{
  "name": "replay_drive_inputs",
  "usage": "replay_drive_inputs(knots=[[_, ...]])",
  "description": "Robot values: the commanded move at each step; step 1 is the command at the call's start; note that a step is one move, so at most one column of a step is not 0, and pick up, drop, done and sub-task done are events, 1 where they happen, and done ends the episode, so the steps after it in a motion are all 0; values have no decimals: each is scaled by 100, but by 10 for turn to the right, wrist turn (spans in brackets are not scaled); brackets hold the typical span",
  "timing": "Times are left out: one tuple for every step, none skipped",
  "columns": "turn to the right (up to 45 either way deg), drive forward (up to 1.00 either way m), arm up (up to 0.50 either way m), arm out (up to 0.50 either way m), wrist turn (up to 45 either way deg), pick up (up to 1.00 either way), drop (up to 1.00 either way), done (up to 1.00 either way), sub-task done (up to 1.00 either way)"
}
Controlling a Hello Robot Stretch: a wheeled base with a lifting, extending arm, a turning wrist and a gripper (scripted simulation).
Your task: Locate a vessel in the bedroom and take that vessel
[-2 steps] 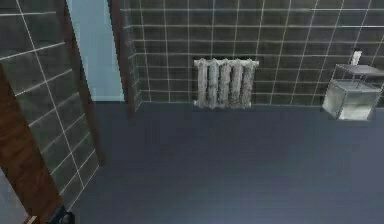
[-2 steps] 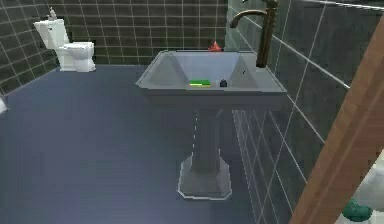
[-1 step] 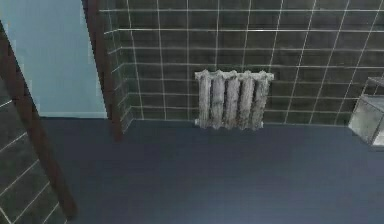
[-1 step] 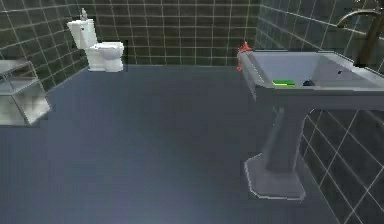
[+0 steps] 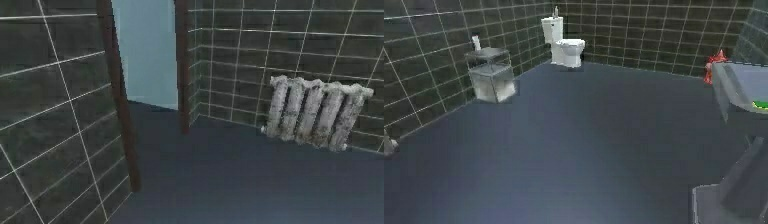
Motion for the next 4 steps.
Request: replay_drive_inputs(knots=[[0, 100, 0, 0, 0, 0, 0, 0, 0], [-60, 0, 0, 0, 0, 0, 0, 0, 0], [0, 35, 0, 0, 0, 0, 0, 0, 0], [-150, 0, 0, 0, 0, 0, 0, 0, 0]])
